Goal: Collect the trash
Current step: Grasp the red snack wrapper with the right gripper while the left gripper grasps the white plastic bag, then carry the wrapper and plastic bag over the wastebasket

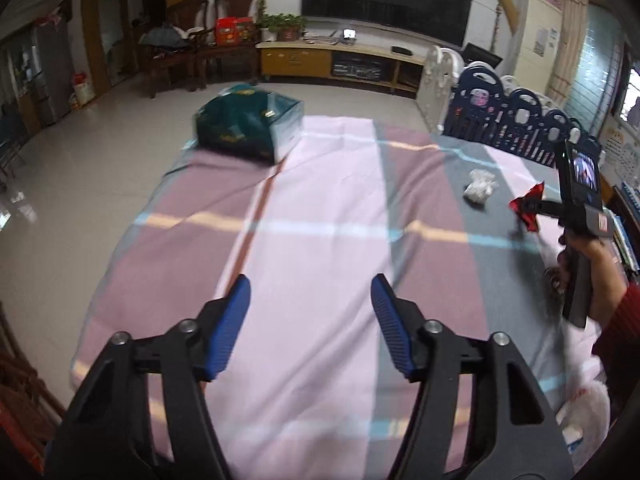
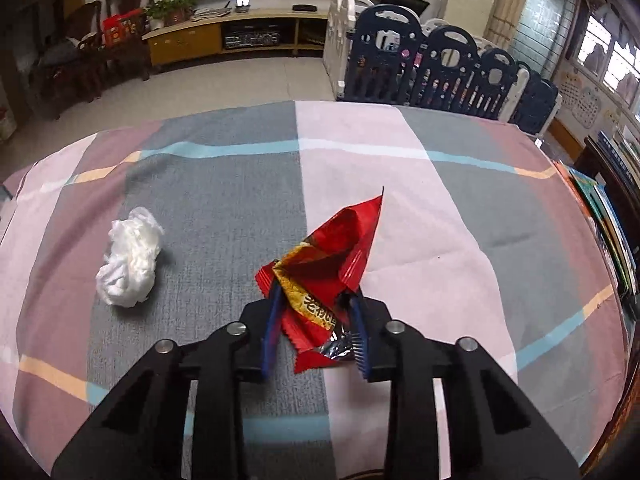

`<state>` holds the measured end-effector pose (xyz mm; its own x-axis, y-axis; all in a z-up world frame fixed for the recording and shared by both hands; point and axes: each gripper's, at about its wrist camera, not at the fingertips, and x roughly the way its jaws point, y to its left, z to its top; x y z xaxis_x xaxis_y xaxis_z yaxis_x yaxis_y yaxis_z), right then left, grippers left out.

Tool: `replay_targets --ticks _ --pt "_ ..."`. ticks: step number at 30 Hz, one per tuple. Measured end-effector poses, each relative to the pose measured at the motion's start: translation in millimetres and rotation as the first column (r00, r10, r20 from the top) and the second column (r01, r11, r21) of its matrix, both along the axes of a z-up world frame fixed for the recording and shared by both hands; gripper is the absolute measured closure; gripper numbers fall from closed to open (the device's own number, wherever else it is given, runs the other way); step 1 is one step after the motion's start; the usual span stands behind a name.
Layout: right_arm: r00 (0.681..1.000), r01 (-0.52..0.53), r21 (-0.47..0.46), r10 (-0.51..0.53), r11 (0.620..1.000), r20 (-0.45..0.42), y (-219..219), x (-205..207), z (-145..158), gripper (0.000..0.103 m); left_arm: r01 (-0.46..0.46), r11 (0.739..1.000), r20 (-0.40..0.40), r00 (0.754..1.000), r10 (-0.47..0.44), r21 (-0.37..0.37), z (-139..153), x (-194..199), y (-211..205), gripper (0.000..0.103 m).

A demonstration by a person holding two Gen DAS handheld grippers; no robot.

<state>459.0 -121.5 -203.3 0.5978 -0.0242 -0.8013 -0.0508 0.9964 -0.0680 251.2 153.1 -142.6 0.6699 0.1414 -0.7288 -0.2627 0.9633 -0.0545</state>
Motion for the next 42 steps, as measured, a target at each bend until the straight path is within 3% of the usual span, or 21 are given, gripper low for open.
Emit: replay_targets --ticks 3,6,8,12,15,18,21,22,27,31,38,42 --pt "0.997 -0.069 0.065 0.068 0.995 0.021 -1 -28 16 0.076 0.077 0.997 0.023 0.997 -0.076 -0.007 9 40 -17 0.042" --pt "0.993 -0.109 0.130 0.103 0.985 0.052 -12 -73 39 0.076 0.190 0.981 0.051 0.980 -0.191 0.020 16 90 -49 0.020" --pt "0.990 -0.132 0.160 0.121 0.978 0.077 -25 -114 56 0.076 0.255 0.965 0.053 0.965 -0.258 0.053 13 121 -75 0.016" --pt "0.987 -0.141 0.201 0.121 0.969 0.110 -56 -195 77 0.076 0.392 0.915 -0.045 0.920 -0.389 0.093 -12 186 -132 0.014" --pt "0.993 -0.091 0.247 0.068 0.965 0.100 -83 -243 81 0.076 0.431 0.902 -0.117 0.897 -0.426 0.025 -36 222 -155 0.014" --pt "0.996 -0.016 0.267 -0.009 0.964 0.090 -104 -278 82 0.076 0.412 0.911 -0.179 0.895 -0.409 -0.022 -58 245 -165 0.034" --pt "0.995 0.032 0.297 -0.058 0.954 0.082 -116 -296 83 0.076 0.413 0.910 -0.221 0.886 -0.407 -0.021 -72 254 -171 0.063" --pt "0.995 0.033 0.301 -0.061 0.953 0.084 -117 -301 85 0.076 0.410 0.912 -0.215 0.890 -0.403 -0.011 -72 253 -170 0.078" --pt "0.995 0.029 0.252 -0.053 0.967 0.089 -114 -312 91 0.076 0.373 0.923 -0.117 0.917 -0.382 -0.097 -43 226 -147 0.085" --pt "0.995 0.038 0.250 -0.060 0.968 0.084 -116 -324 94 0.076 0.354 0.934 -0.001 0.935 -0.354 -0.050 7 156 -138 0.085" --pt "0.992 0.019 0.218 -0.047 0.976 0.121 -112 -363 117 0.076 0.268 0.960 0.071 0.959 -0.273 0.078 64 15 -148 0.085" --pt "0.987 0.006 0.201 -0.038 0.980 0.158 -112 -386 136 0.076 0.242 0.967 0.103 0.963 -0.250 0.083 89 -52 -148 0.085"
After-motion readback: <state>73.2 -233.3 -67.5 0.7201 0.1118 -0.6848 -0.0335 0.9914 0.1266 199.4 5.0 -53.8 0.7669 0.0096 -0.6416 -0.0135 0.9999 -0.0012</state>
